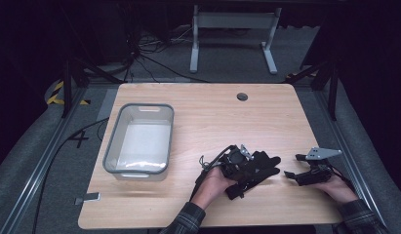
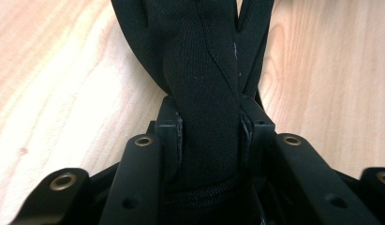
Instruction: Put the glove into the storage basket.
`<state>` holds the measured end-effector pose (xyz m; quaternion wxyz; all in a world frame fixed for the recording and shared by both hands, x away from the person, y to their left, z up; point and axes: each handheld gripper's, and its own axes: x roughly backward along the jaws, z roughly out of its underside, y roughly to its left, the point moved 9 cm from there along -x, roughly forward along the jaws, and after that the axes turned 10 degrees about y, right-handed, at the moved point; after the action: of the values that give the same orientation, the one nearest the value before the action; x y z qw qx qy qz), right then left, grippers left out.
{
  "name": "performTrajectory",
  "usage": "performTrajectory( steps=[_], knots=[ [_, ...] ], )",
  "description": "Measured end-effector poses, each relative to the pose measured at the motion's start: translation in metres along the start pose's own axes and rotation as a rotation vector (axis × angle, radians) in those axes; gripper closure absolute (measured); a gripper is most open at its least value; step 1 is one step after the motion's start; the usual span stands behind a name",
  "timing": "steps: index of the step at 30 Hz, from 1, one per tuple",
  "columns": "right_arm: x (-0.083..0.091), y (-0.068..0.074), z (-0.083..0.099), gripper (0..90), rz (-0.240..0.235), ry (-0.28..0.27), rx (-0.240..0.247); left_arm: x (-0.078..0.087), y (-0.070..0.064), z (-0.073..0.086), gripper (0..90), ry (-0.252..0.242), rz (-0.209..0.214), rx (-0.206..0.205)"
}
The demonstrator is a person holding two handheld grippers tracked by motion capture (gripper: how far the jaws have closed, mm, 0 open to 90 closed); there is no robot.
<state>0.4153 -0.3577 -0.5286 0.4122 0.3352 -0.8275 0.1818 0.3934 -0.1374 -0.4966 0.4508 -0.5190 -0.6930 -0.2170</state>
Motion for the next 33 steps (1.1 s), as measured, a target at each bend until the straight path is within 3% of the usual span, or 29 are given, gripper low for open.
performTrajectory(
  steps=[2, 7, 17, 26, 33],
  knots=[
    [0.000, 0.000, 0.000, 11.3, 0.000, 0.000, -0.001, 0.006, 0.000, -0.001, 67.4, -0.011, 0.011, 0.007],
    [0.000, 0.000, 0.000, 10.9, 0.000, 0.001, -0.001, 0.027, 0.006, -0.004, 67.1, -0.034, -0.006, 0.022],
    [0.000, 0.000, 0.000, 10.5, 0.000, 0.002, 0.000, 0.065, 0.025, -0.002, 66.4, -0.054, -0.061, 0.063],
    [-0.001, 0.001, 0.000, 10.4, 0.000, 0.002, -0.001, 0.096, 0.045, 0.006, 66.1, -0.079, -0.101, 0.111],
    [-0.001, 0.001, 0.000, 10.4, 0.000, 0.002, -0.001, 0.125, 0.063, 0.021, 66.0, -0.110, -0.143, 0.168]
  ],
)
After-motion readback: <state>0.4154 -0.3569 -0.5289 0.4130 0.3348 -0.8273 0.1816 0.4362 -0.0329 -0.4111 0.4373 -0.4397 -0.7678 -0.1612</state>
